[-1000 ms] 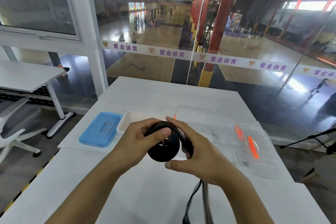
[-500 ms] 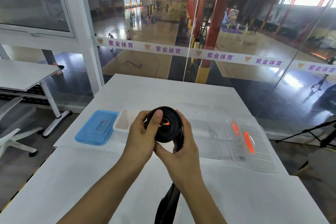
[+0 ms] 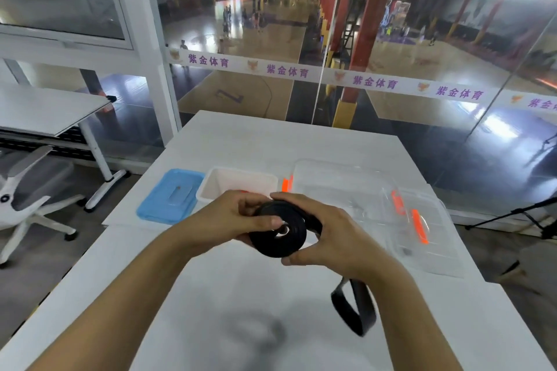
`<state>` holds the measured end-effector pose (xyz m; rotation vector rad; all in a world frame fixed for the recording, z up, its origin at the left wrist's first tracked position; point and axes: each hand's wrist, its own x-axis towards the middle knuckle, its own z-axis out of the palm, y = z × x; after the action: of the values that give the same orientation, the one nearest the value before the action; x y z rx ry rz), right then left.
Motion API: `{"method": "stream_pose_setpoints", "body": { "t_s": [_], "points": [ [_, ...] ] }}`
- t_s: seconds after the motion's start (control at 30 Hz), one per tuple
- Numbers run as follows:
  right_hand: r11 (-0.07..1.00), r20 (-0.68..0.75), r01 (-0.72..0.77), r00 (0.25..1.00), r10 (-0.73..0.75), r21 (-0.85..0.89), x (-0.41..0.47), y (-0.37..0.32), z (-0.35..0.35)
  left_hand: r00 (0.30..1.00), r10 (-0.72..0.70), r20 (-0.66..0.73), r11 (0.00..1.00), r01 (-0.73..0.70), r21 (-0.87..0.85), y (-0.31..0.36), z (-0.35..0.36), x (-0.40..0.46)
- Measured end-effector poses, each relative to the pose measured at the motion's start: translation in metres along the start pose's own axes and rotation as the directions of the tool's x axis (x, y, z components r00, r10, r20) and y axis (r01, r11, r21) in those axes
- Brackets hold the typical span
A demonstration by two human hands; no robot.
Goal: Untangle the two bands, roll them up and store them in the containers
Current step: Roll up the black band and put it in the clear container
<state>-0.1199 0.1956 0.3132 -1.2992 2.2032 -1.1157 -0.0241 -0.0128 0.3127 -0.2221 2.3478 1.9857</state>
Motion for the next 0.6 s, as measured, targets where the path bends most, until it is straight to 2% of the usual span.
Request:
{"method": "stream_pose_setpoints", "body": {
  "t_s": [0.1,0.23,0.37,0.6],
  "points": [
    [1.000,-0.007,0.009,1.000,-0.009,0.003,-0.001,0.000,-0.001,0.999,0.038,-0.039,0.999,-0.038,0.006,0.001,0.005,0.000],
    [1.000,-0.031,-0.023,0.999,0.023,0.000,-0.001,0.005,0.001,0.983,0.093,-0.158,0.994,-0.101,-0.044,-0.010,0.015,-0.002],
    [0.997,-0.092,-0.042,0.995,0.048,0.067,-0.002,0.010,0.005,0.941,0.117,-0.318,0.965,-0.183,-0.188,-0.020,0.027,-0.002],
    [0.978,-0.227,-0.055,0.969,0.102,0.202,0.002,0.011,0.036,0.881,0.007,-0.474,0.855,-0.251,-0.454,-0.028,0.045,0.005]
  ]
}}
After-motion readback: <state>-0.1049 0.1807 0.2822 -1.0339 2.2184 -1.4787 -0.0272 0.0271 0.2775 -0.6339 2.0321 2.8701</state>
